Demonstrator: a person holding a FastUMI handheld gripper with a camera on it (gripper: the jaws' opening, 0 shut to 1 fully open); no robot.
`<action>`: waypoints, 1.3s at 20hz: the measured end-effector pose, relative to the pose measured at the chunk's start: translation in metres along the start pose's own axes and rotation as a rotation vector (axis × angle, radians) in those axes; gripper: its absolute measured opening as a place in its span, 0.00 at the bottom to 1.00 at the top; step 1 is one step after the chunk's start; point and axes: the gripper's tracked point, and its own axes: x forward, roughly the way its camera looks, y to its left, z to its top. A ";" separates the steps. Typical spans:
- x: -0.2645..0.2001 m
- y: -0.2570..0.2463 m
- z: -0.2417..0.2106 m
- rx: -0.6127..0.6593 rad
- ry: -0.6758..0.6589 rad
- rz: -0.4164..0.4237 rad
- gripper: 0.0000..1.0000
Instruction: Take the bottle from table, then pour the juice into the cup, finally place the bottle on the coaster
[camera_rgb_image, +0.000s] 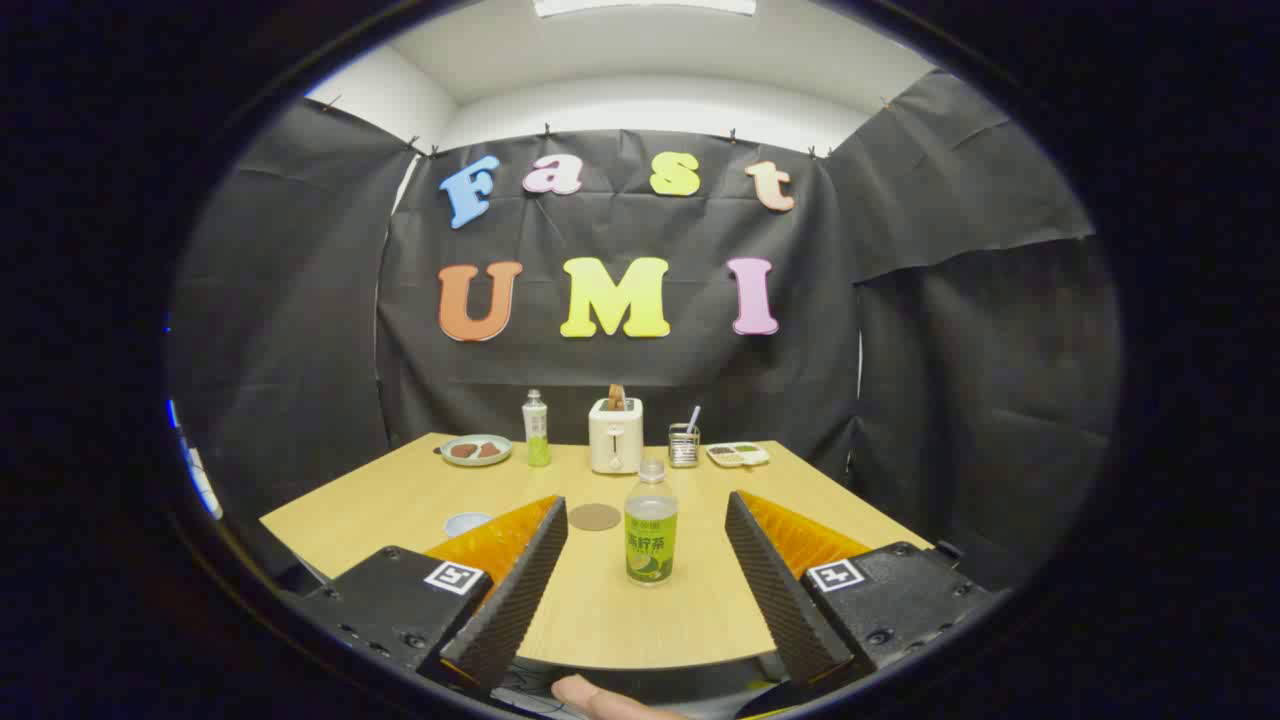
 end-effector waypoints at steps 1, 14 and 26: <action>0.001 0.000 -0.003 -0.003 0.006 0.000 1.00; 0.001 0.002 0.006 0.000 -0.020 0.007 1.00; 0.037 0.005 -0.018 0.012 -0.013 0.014 1.00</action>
